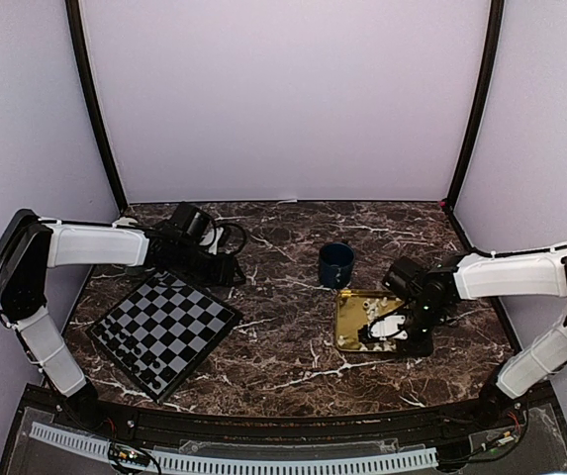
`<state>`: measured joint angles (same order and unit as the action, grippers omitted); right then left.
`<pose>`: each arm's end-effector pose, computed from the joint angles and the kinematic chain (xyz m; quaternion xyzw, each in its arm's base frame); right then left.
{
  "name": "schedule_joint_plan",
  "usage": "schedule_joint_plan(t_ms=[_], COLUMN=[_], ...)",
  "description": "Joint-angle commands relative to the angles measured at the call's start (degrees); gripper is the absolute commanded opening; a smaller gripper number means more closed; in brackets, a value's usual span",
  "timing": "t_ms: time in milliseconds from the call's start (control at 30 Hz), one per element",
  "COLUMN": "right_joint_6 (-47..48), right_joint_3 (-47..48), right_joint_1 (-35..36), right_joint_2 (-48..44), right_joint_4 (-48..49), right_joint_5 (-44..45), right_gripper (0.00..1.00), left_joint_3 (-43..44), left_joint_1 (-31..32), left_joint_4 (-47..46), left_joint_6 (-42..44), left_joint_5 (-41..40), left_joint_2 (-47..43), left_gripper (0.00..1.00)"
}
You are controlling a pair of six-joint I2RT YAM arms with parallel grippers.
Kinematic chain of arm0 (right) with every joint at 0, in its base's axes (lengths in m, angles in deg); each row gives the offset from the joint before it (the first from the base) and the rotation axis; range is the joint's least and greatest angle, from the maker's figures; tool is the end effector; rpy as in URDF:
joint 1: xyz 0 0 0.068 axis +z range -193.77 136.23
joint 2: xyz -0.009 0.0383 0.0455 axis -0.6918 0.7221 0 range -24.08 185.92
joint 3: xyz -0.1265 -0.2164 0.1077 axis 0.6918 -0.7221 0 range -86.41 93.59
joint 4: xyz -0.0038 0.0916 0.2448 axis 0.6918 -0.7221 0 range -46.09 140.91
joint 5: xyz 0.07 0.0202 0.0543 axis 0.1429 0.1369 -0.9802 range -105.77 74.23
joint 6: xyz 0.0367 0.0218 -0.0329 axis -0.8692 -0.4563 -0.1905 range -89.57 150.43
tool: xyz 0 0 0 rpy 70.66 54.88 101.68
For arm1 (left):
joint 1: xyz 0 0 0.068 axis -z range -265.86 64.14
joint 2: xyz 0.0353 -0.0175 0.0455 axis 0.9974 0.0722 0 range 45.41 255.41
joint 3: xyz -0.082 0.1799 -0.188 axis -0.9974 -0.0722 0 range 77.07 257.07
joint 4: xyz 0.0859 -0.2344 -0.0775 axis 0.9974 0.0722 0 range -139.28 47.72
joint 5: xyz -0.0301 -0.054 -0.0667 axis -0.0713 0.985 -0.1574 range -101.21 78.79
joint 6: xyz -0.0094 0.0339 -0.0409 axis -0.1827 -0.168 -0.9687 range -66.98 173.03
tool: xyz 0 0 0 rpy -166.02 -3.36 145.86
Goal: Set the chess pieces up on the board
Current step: Move the storage box to the center of the board.
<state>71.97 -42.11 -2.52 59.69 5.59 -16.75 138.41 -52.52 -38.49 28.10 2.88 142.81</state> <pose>0.1713 0.1512 0.1574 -0.6609 0.7491 0.0084 0.0454 0.2973 -0.2060 0.2004 0.1127 0.9171 -0.2772 0.2633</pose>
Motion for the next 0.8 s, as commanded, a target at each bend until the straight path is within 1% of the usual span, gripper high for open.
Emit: schedule_joint_plan(t_ms=[0,233,333,400,467,533,567,633,700,767], right_joint_6=[5.23,9.57,10.3,9.5,8.54,8.04,7.97,7.1,5.13,2.02], right_joint_3=[-4.2,-6.7,-5.91,-2.66,3.0,9.22,11.41,14.42,14.78,13.51], right_joint_1=[-4.28,-9.42,-9.9,-9.89,-10.09,-12.22,-13.21,-13.89,-13.83,-13.84], right_joint_2=[-4.15,-8.73,-10.25,-11.31,-12.55,-12.58,-12.76,-13.5,-14.13,-14.37], right_joint_4=[-5.48,-6.92,-7.88,-9.86,-13.12,-16.58,-17.68,-17.62,-15.36,-10.65], right_joint_5=[5.25,6.1,4.53,2.43,-1.07,-7.28,-10.31,-15.12,-21.21,-26.54], right_gripper=[0.0,0.0,0.0,0.11,0.25,0.39,0.42,0.46,0.47,0.48], left_joint_3=[0.15,1.59,3.18,4.64,5.51,5.8,5.76,5.23,4.6,3.77], left_joint_1=[0.4,0.56,0.66,0.67,0.67,0.71,0.68,0.67,0.59,0.43], left_joint_4=[0.4,2.17,6.26,10.75,15.68,20.19,22.42,26.26,29.31,31.57], left_joint_6=[-0.48,0.05,-0.03,-0.31,-0.62,-0.78,-0.93,-2.05,-4.06,-5.78], left_joint_5=[0.06,-0.82,-3.2,-5.99,-9.74,-13.8,-15.8,-19.55,-23.28,-26.76], left_joint_2=[0.22,0.7,0.75,0.37,-0.78,-2.36,-3.44,-4.89,-5.85,-6.66], left_gripper=[0.59,0.59,0.59,0.6,0.67,0.73,0.75,0.77,0.78,0.79])
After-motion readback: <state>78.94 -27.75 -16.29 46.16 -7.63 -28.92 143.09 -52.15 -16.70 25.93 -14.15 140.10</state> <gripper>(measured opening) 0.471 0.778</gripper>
